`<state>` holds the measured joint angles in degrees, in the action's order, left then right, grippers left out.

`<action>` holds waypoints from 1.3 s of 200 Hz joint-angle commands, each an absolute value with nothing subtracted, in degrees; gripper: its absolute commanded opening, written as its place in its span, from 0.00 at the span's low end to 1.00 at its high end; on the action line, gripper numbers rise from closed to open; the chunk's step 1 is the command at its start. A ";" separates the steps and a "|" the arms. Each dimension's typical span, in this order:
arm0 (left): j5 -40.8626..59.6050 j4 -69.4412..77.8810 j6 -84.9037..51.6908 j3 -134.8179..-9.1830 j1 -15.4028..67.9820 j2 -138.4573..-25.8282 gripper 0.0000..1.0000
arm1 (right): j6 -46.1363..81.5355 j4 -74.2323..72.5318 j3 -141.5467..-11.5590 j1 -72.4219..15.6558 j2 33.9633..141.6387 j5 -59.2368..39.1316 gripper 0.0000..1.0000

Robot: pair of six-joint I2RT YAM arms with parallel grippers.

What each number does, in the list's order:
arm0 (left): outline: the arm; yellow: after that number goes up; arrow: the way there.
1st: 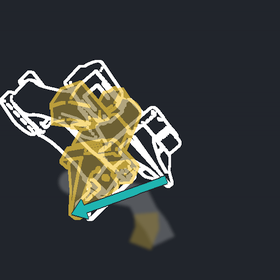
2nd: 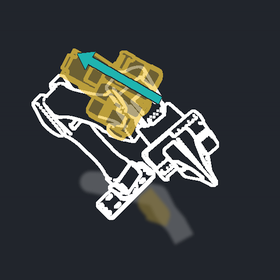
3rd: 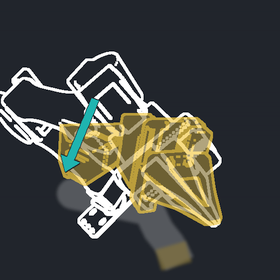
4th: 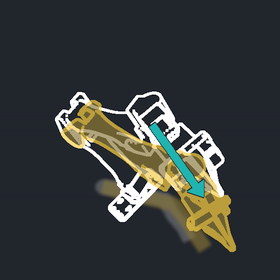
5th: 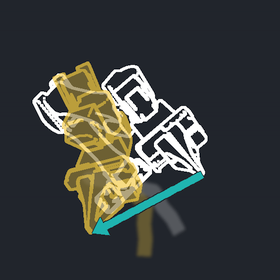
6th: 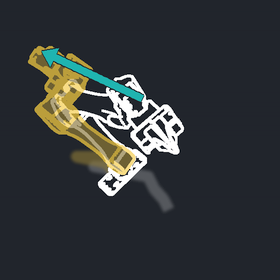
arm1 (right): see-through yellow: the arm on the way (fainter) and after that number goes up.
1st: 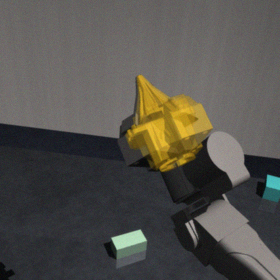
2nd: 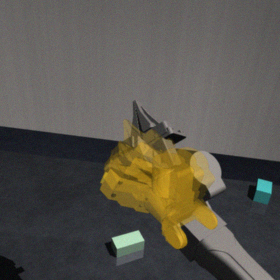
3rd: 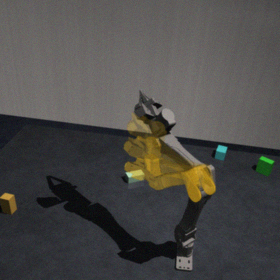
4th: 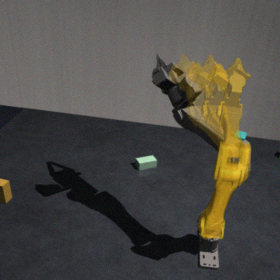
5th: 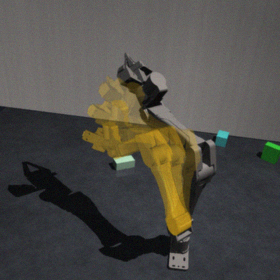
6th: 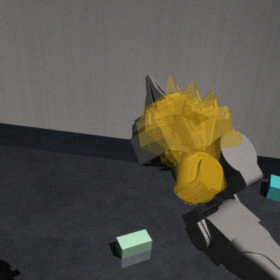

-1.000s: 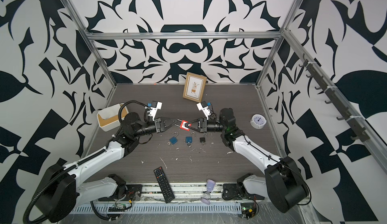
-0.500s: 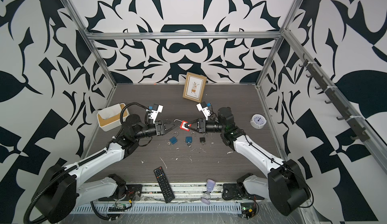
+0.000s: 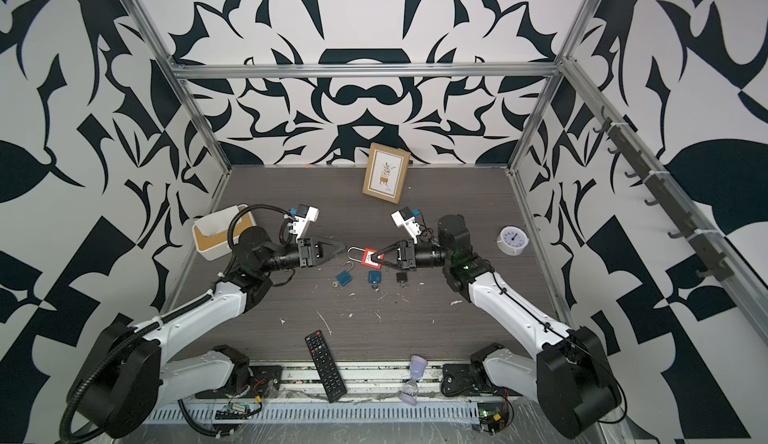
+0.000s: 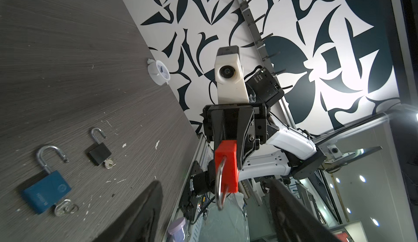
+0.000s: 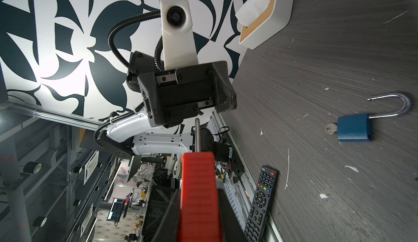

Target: Lock with the key

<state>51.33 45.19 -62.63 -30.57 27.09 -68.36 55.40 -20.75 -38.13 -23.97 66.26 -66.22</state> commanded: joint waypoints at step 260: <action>53.53 37.19 -55.90 -38.94 35.60 -75.23 0.32 | 53.21 -23.57 -42.98 -26.70 70.14 -66.53 0.00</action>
<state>53.01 36.86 -56.49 -37.60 35.16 -74.24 54.81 -22.24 -40.36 -26.39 70.50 -66.30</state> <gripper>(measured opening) 0.349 0.227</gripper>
